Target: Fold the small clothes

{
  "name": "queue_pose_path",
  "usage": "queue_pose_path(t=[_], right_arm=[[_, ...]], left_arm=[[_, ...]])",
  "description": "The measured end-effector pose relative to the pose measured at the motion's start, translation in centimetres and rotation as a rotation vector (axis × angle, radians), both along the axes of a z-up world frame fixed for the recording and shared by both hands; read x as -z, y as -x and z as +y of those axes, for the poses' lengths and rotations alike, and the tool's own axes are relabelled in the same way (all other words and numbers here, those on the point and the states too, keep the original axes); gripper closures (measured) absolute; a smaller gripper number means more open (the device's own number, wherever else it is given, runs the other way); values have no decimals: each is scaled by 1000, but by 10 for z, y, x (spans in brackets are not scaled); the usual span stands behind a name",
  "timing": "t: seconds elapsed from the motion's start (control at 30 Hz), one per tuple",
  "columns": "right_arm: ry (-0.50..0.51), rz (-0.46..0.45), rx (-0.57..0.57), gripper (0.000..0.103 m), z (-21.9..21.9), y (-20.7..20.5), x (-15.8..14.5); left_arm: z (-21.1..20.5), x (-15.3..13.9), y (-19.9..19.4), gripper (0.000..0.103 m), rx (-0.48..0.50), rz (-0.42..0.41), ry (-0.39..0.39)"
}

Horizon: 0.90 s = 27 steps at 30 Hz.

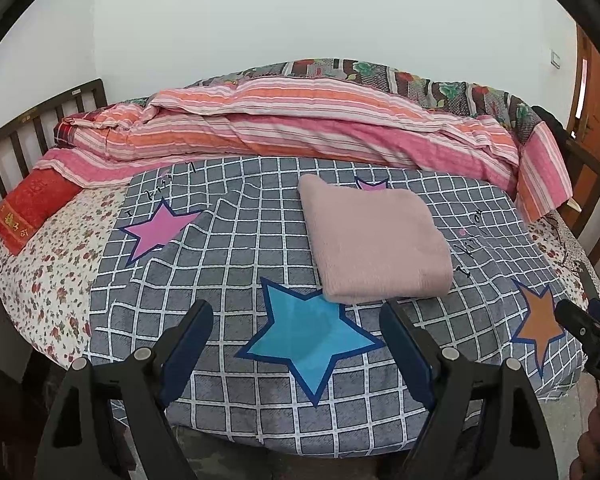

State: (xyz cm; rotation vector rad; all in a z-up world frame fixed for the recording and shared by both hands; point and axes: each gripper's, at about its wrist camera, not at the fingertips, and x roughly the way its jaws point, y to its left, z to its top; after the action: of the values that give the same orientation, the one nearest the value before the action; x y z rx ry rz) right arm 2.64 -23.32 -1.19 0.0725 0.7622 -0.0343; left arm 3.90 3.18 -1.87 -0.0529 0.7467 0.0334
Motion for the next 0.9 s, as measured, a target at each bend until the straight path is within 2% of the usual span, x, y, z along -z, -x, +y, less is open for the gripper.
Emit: queue_pose_path(t=[0.9], right_arm=[[-4, -21, 15, 8, -4, 11, -7]], left_arm=[[-6, -9, 10, 18, 13, -27, -11]])
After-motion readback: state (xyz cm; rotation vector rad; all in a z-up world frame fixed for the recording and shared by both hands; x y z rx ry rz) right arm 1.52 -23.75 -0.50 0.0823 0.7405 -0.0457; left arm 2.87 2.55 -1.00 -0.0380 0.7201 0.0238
